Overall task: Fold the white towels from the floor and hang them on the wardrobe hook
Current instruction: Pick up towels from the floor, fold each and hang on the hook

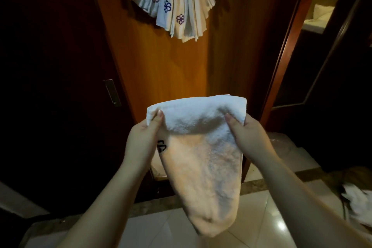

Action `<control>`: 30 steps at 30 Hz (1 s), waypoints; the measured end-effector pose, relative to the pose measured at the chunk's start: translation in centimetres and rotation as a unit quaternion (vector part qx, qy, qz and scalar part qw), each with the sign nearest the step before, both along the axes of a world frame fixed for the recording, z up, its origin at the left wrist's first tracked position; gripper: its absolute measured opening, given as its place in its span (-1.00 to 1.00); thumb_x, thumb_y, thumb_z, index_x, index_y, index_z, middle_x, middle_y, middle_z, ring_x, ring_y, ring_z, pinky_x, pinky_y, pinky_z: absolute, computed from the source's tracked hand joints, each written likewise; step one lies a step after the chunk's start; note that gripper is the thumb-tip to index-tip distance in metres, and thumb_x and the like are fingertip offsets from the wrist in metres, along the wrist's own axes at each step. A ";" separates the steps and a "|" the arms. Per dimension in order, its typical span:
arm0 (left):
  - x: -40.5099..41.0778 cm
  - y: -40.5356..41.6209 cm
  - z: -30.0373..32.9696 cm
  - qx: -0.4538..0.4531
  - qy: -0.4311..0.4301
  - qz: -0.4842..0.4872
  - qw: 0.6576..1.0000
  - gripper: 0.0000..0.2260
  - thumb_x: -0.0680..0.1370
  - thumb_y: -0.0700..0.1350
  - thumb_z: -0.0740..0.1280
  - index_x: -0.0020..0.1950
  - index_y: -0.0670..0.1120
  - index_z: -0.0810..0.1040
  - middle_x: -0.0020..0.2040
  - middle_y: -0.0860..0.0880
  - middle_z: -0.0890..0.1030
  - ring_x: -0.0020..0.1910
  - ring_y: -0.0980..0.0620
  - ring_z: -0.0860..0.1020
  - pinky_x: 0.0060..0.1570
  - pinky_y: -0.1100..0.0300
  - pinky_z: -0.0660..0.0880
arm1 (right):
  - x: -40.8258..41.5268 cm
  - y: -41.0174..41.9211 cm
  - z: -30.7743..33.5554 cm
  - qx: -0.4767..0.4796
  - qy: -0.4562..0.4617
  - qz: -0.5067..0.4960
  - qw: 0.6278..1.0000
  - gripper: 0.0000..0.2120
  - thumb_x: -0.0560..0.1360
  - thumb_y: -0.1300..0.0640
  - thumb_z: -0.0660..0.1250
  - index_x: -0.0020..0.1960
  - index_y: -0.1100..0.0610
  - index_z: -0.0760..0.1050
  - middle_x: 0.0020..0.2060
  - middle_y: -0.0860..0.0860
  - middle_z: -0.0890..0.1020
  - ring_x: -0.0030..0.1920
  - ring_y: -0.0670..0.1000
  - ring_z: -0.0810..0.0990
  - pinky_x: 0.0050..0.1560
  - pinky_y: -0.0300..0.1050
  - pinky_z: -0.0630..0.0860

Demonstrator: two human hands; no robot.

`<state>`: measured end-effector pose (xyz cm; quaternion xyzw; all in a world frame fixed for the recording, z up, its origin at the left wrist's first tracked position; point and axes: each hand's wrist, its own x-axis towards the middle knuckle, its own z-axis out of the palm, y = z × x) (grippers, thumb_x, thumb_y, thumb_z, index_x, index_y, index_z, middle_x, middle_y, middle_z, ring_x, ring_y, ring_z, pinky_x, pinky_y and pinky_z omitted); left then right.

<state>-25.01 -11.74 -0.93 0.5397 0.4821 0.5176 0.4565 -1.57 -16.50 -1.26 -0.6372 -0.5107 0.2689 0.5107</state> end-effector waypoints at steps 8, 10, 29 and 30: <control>4.6 -5.6 -1.1 0.014 0.011 0.080 0.997 -0.63 0.62 0.21 0.25 -0.25 0.04 0.63 -0.33 -0.03 0.61 -0.31 0.12 0.58 -0.29 0.22 0.42 | -6.0 -2.8 -3.3 0.065 0.085 -0.031 0.994 -0.79 0.56 -0.27 0.15 -0.10 -0.36 0.56 -0.23 -0.07 0.67 -0.29 -0.13 0.64 -0.36 -0.34 0.47; 5.1 -6.5 -1.0 0.001 -0.002 0.056 0.998 -0.58 0.62 0.19 0.25 -0.28 -0.05 0.60 -0.39 -0.07 0.56 -0.37 0.09 0.55 -0.36 0.23 0.41 | -6.8 -3.1 -3.2 0.049 0.095 0.007 0.994 -0.73 0.52 -0.29 0.13 -0.09 -0.28 0.59 -0.23 -0.17 0.69 -0.23 -0.19 0.66 -0.33 -0.40 0.49; 5.6 -6.6 -0.8 0.002 -0.012 -0.054 0.998 -0.67 0.55 0.22 0.18 0.07 0.09 0.63 -0.07 0.03 0.73 -0.06 0.09 0.70 0.01 0.08 0.63 | -6.7 -4.1 -2.5 0.057 0.211 0.136 0.966 -0.74 0.56 -0.18 0.13 0.19 -0.21 0.47 -0.01 -0.33 0.67 0.04 -0.27 0.65 -0.10 -0.46 0.53; 5.6 -6.6 -0.6 -0.001 -0.019 -0.048 0.999 -0.67 0.54 0.23 0.19 0.04 0.08 0.64 -0.08 0.00 0.73 -0.07 0.05 0.71 0.00 0.04 0.63 | -6.6 -4.2 -2.5 0.060 0.221 0.129 0.965 -0.74 0.55 -0.19 0.14 0.17 -0.21 0.48 0.00 -0.31 0.68 0.03 -0.24 0.66 -0.10 -0.43 0.54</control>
